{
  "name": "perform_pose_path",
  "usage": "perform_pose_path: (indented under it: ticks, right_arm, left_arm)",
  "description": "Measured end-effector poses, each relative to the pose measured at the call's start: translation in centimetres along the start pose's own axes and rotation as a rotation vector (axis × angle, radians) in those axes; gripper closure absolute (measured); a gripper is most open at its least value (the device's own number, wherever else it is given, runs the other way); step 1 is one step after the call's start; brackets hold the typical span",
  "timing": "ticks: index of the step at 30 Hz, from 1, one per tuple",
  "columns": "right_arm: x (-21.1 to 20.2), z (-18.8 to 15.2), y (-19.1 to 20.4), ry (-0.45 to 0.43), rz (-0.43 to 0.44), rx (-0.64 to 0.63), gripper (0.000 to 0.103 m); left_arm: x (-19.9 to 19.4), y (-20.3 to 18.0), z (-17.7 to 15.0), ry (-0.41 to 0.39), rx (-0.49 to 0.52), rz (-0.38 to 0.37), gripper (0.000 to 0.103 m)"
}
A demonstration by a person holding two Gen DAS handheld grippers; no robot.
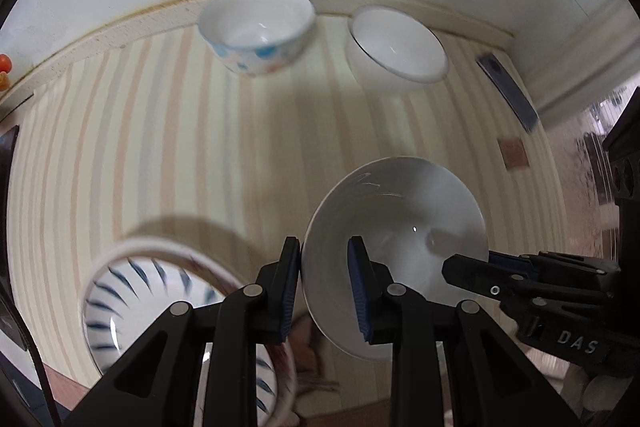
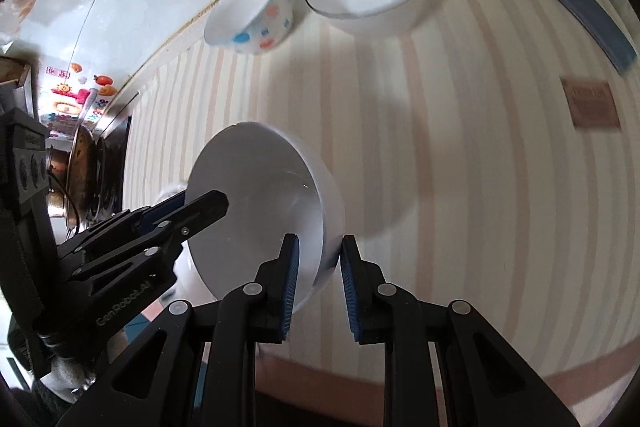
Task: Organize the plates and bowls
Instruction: 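Lift the plain white bowl with both grippers toward the plate stack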
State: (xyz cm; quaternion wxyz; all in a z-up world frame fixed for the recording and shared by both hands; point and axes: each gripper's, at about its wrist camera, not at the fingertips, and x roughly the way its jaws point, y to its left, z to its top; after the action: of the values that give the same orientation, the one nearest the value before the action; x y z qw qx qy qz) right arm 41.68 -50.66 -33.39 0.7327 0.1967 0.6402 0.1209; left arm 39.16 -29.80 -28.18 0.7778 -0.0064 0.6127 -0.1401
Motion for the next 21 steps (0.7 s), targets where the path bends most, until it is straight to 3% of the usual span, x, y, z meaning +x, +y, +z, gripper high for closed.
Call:
perform_pose_path:
  ticks: [5,10,21]
  right_arm:
    - [-0.3,-3.5,-2.1,0.024,-0.009,0.025,0.080]
    - [1.1,-4.9,-4.3,0.051,-0.010,0.055,0.080]
    - [1.8,-5.4,-5.1,0.063,-0.008,0.048,0.080]
  left_arm:
    - [1.2,-1.1,-2.5,0.055,0.020,-0.009,0.081]
    - [3.4,-2.5,-3.9,0.105,0.045,-0.003,0.081]
    - [3.7,-3.8,-3.7,0.087,0.103,0.040,0.081]
